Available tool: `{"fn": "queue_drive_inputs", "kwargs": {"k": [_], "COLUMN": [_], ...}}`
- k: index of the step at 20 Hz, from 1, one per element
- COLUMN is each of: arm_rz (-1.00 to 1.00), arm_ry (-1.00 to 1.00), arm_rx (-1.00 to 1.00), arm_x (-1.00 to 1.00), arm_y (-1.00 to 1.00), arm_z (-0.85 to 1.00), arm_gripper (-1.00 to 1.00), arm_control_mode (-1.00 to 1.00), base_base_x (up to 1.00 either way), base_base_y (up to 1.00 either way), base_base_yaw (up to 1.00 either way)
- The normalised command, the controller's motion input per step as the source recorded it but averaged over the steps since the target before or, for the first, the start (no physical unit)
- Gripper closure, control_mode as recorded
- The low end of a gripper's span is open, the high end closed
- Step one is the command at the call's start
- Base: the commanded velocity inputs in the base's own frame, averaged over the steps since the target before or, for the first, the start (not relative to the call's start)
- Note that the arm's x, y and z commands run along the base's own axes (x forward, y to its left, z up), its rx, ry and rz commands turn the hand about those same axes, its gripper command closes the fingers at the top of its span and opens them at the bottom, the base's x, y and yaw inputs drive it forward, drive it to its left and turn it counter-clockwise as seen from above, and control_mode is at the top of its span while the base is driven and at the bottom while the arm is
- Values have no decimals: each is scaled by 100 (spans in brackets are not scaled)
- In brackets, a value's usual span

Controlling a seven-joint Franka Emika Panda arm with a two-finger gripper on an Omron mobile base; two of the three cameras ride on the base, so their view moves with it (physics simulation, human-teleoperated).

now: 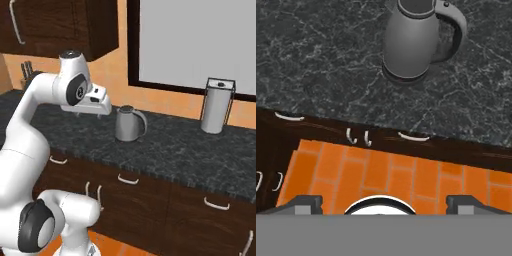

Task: Navigate to the toaster oven.

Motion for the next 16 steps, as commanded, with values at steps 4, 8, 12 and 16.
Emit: {"fn": "queue_drive_inputs", "kwargs": {"k": [4,8,12,16], "arm_rz": [0,0,0,0], "arm_ry": [0,0,0,0], "arm_rx": [0,0,0,0], "arm_x": [0,0,0,0], "arm_y": [0,0,0,0], "arm_z": [0,0,0,0], "arm_gripper": [-100,-100,-100,-100], "arm_control_mode": [100,100,100,100], "base_base_x": [-79,-66,-53,-36], "base_base_y": [-1,0,0,0], "base_base_yaw": [62,73,81,88]}}
